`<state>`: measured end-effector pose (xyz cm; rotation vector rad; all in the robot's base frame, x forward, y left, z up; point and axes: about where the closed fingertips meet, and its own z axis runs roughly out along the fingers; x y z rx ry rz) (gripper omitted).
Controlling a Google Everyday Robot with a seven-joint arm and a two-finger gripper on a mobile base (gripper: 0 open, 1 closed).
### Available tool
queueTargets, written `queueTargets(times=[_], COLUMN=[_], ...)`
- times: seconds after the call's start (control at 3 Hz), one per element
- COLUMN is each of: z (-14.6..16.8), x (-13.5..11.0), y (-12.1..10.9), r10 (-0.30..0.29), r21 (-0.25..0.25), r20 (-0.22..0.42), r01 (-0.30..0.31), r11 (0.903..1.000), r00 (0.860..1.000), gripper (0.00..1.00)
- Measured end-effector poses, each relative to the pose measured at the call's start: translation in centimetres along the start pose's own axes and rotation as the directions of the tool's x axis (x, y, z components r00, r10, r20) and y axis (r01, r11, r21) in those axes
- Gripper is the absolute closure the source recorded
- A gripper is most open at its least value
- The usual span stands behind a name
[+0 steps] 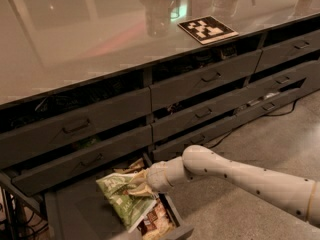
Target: Pick green jalapeno chip bag from bottom drawer and place on counter
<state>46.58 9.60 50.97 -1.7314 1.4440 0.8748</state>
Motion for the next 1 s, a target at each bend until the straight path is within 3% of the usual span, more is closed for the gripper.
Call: queueTargets(times=[0.33, 1.0], z=[-5.4, -9.3], x=[-2.3, -4.0], y=[-1.6, -3.3], r10=[-0.001, -0.008], r21=[0.064, 0.107], r20=[0.008, 0.007], r01=[0.0, 0.007], r11=[0.998, 0.9943], r00=[1.0, 1.0], gripper=[1.0, 1.0])
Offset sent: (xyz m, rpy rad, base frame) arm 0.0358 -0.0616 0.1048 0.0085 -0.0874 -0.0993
